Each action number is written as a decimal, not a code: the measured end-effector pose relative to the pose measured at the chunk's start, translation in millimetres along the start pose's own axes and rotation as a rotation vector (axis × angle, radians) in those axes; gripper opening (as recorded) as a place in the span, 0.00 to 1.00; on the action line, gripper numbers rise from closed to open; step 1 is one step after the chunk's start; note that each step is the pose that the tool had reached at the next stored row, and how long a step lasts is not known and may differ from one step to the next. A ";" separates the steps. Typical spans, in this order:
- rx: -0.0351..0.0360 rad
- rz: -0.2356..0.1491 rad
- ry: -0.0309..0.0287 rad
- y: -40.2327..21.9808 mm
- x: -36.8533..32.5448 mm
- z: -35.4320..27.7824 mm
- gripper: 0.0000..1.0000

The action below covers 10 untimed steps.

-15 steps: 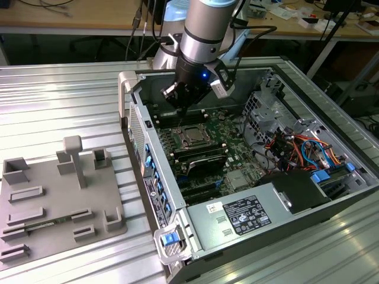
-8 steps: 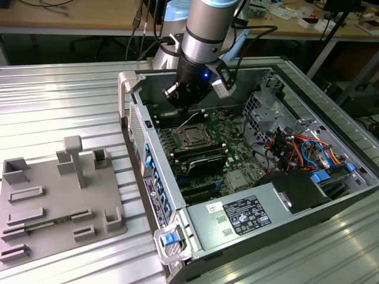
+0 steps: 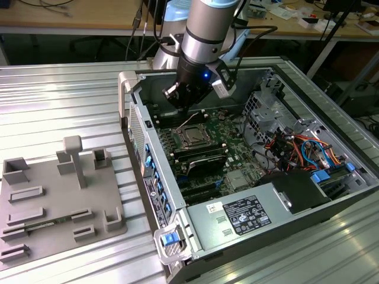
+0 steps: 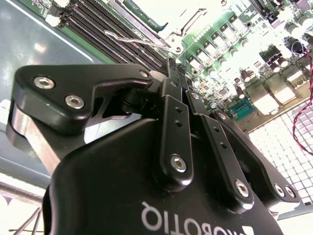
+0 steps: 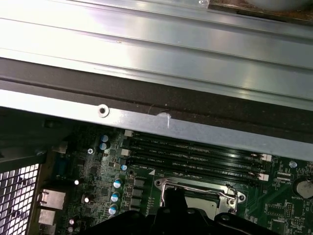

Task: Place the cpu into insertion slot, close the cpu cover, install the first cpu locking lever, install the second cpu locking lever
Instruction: 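Install the first cpu locking lever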

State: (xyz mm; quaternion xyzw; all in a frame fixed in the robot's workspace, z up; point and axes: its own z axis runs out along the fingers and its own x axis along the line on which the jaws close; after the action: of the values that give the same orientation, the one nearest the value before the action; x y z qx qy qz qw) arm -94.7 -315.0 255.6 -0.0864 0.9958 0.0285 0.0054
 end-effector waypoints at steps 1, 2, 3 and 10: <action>0.0001 0.000 0.0001 -0.2 -0.7 0.7 0.11; 0.0001 0.000 0.0002 -0.7 -2.7 2.3 0.11; 0.0004 0.003 0.0000 -1.2 -5.2 4.5 0.11; 0.0020 0.090 -0.0047 -3.4 -13.4 17.2 0.11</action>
State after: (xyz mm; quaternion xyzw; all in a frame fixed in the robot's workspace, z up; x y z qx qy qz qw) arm -80.8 -315.0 238.4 -0.0414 0.9987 0.0279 0.0065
